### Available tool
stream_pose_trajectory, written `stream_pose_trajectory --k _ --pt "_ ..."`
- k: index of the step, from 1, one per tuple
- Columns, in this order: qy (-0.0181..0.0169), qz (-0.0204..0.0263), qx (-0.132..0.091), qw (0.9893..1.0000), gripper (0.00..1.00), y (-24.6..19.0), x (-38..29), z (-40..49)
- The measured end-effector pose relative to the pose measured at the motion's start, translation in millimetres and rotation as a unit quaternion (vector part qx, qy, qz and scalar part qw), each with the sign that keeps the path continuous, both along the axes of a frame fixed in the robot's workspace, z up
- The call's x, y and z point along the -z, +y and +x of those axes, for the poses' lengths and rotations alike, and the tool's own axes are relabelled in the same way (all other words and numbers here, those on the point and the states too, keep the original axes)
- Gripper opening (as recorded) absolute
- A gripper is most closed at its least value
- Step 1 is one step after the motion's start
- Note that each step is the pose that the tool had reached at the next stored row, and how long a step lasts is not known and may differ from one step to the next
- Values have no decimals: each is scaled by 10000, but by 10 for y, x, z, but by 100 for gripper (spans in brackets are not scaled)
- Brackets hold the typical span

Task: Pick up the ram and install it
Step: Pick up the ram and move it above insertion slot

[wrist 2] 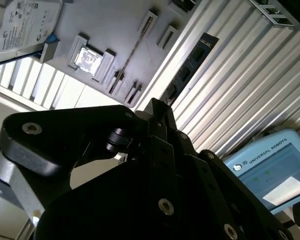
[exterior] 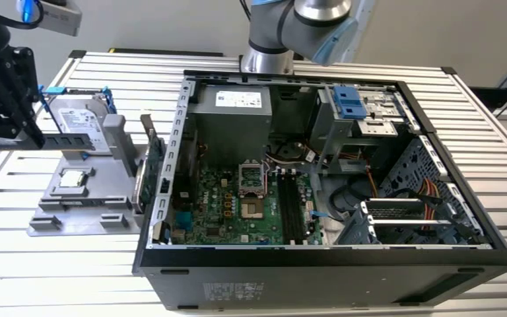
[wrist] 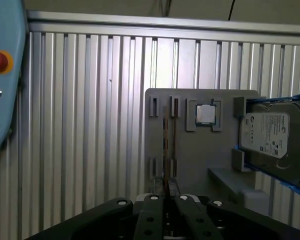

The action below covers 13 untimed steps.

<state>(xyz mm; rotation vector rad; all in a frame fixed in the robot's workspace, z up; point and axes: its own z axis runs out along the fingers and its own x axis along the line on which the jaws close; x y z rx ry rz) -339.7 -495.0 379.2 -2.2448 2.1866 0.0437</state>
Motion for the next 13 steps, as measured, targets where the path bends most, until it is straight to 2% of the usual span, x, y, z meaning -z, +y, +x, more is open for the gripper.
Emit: stream_pose_trajectory --k 13 --pt "7 0 0 10000 0 0 0 99"
